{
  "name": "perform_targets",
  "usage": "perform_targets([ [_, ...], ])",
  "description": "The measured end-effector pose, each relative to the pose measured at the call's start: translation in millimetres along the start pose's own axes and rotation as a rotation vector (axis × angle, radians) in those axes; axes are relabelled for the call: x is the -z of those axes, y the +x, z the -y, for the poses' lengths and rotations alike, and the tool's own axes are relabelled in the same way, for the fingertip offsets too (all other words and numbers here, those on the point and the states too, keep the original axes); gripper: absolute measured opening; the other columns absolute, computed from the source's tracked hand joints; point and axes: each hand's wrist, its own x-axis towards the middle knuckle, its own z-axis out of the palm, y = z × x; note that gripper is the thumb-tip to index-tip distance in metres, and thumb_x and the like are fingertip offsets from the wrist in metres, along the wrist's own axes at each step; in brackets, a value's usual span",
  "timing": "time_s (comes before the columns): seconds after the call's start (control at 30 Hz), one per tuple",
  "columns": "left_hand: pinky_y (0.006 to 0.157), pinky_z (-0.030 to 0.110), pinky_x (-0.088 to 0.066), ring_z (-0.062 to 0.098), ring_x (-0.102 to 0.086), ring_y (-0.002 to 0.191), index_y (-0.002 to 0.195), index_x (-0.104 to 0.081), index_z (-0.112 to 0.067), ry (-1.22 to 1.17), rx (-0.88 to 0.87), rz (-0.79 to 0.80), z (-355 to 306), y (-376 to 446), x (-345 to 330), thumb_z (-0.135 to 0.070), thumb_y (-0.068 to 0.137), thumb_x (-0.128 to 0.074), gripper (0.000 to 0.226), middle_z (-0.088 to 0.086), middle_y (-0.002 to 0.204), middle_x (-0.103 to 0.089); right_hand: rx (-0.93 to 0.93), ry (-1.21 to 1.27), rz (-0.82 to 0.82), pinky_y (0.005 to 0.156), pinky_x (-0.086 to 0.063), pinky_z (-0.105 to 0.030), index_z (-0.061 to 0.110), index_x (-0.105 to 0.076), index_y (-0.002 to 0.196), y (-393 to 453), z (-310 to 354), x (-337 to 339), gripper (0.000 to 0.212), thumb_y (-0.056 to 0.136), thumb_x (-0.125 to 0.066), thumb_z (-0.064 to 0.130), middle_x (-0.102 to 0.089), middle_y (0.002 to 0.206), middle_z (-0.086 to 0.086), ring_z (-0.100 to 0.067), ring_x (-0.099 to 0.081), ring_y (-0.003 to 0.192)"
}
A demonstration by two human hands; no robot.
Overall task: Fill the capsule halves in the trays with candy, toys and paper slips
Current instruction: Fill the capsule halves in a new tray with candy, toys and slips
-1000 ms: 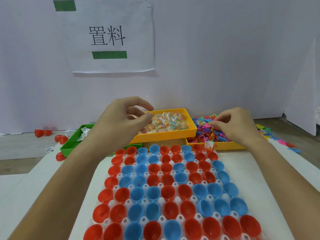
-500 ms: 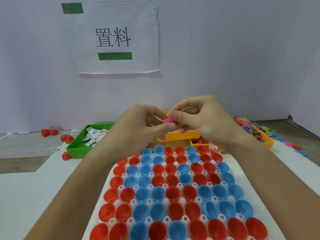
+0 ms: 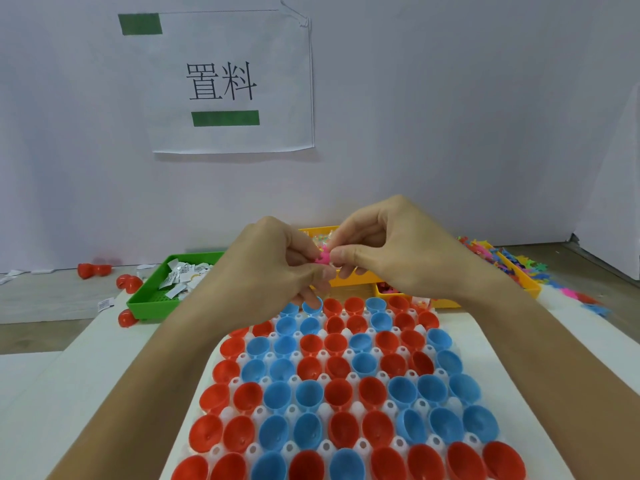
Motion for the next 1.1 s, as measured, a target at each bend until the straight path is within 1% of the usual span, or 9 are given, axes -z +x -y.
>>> perform_targets([
  [0.13, 0.063, 0.026, -0.06, 0.013, -0.073, 0.063, 0.088, -0.073, -0.021, 0.018, 0.0, -0.036, 2, 0, 1, -0.027, 0.086, -0.072, 0.007, -0.004, 0.07, -0.075, -0.053, -0.187, -0.052, 0.068, -0.056, -0.019, 0.022, -0.076, 0.083, -2, -15, 23, 0.011, 0.088, -0.074, 0.012, -0.075, 0.073, 0.005, -0.009, -0.072, 0.07],
  [0.2, 0.065, 0.027, -0.06, 0.01, -0.073, 0.063, 0.089, -0.072, -0.025, 0.042, -0.012, -0.062, 3, 0, 4, -0.031, 0.087, -0.07, 0.007, -0.007, 0.071, -0.075, -0.132, -0.346, -0.058, 0.069, -0.053, -0.018, 0.026, -0.077, 0.079, -3, -27, 39, 0.014, 0.088, -0.074, 0.015, -0.074, 0.075, 0.009, -0.005, -0.069, 0.073],
  [0.27, 0.064, 0.025, -0.057, 0.007, -0.072, 0.063, 0.091, -0.071, -0.028, 0.072, -0.023, -0.068, 4, 0, 8, -0.036, 0.087, -0.068, 0.01, -0.011, 0.072, -0.075, -0.22, -0.473, -0.026, 0.066, -0.047, -0.015, 0.029, -0.076, 0.074, -5, -40, 46, 0.019, 0.087, -0.075, 0.016, -0.072, 0.075, 0.014, 0.0, -0.065, 0.073],
  [0.37, 0.063, 0.022, -0.055, 0.006, -0.072, 0.065, 0.094, -0.07, -0.03, 0.098, -0.025, -0.066, 6, 0, 11, -0.04, 0.087, -0.065, 0.013, -0.014, 0.074, -0.075, -0.311, -0.546, 0.039, 0.061, -0.044, -0.011, 0.026, -0.078, 0.074, -6, -54, 41, 0.017, 0.085, -0.076, 0.013, -0.072, 0.073, 0.013, 0.004, -0.063, 0.069],
  [0.5, 0.066, 0.027, -0.06, 0.005, -0.071, 0.066, 0.092, -0.07, -0.032, 0.125, -0.025, -0.046, 8, 0, 12, -0.041, 0.088, -0.064, 0.011, -0.015, 0.075, -0.074, -0.321, -0.655, 0.058, 0.069, -0.055, -0.026, 0.02, -0.081, 0.082, -4, -66, 22, 0.01, 0.084, -0.076, 0.011, -0.073, 0.075, 0.007, -0.001, -0.064, 0.067],
  [0.63, 0.067, 0.028, -0.06, 0.003, -0.071, 0.066, 0.092, -0.069, -0.033, 0.146, -0.032, -0.043, 10, 1, 12, -0.04, 0.089, -0.063, 0.01, -0.016, 0.075, -0.074, -0.341, -0.744, 0.077, 0.078, -0.06, -0.035, 0.019, -0.08, 0.09, -5, -77, 12, 0.013, 0.086, -0.073, 0.008, -0.075, 0.091, 0.001, -0.011, -0.068, 0.079],
  [0.8, 0.064, 0.024, -0.055, 0.003, -0.071, 0.065, 0.094, -0.069, -0.031, 0.139, -0.031, -0.053, 10, 1, 13, -0.041, 0.09, -0.062, 0.013, -0.015, 0.074, -0.074, -0.352, -0.794, 0.08, 0.08, -0.06, -0.034, 0.019, -0.079, 0.098, -6, -83, 6, 0.014, 0.089, -0.07, 0.012, -0.074, 0.097, 0.002, -0.011, -0.066, 0.084],
  [1.0, 0.061, 0.022, -0.053, 0.004, -0.07, 0.064, 0.087, -0.067, -0.029, 0.141, -0.029, -0.058, 10, 1, 16, -0.043, 0.089, -0.061, 0.015, -0.013, 0.071, -0.074, -0.321, -0.769, -0.025, 0.082, -0.058, -0.036, 0.023, -0.075, 0.094, -6, -82, 9, 0.01, 0.09, -0.07, 0.015, -0.072, 0.098, 0.004, -0.012, -0.065, 0.088],
  [1.1, 0.061, 0.022, -0.053, 0.004, -0.07, 0.064, 0.087, -0.067, -0.03, 0.134, -0.031, -0.062, 11, 1, 18, -0.042, 0.089, -0.062, 0.013, -0.013, 0.071, -0.074, -0.258, -0.694, -0.097, 0.083, -0.056, -0.035, 0.022, -0.075, 0.102, -1, -81, 7, 0.013, 0.094, -0.064, 0.019, -0.071, 0.1, 0.004, -0.012, -0.064, 0.089],
])
